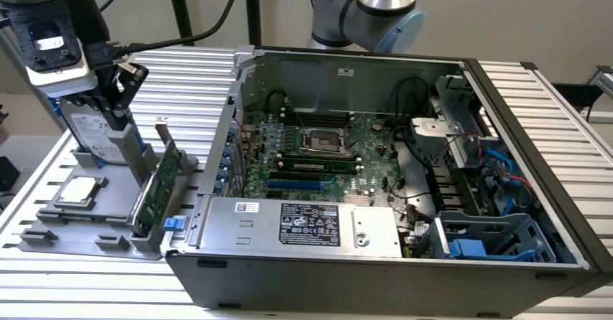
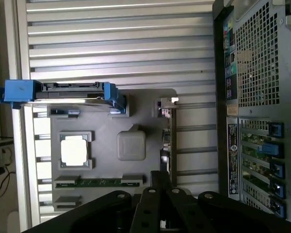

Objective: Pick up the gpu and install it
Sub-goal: 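Pick up the gpu and move the gpu toward the slot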

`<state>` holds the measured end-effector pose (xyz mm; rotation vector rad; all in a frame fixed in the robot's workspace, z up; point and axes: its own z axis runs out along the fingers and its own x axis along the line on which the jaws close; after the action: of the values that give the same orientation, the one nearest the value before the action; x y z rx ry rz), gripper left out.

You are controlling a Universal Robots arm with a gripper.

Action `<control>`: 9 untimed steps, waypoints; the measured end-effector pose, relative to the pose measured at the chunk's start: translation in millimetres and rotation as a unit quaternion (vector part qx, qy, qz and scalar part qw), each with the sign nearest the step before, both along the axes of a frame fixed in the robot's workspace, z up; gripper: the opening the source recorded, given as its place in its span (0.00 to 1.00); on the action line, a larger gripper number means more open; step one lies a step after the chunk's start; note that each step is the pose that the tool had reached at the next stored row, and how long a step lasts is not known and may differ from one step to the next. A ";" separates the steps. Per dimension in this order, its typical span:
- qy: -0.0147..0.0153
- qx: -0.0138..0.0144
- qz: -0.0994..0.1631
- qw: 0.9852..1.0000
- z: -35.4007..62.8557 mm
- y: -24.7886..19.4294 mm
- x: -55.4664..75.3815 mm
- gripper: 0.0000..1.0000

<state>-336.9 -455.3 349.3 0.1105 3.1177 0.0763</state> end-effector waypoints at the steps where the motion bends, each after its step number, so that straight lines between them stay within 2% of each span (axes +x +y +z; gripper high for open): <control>1: 0.000 0.000 0.000 1.000 0.0 0.0 0.0 0.11; 6: 0.000 0.000 0.000 1.000 0.0 0.0 0.0 0.12; 8: 0.000 0.000 0.000 1.000 0.0 0.0 0.0 0.24; 9: 0.000 0.000 0.000 1.000 0.0 0.0 0.0 0.24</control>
<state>-336.9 -455.3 349.3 0.1106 3.1177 0.0776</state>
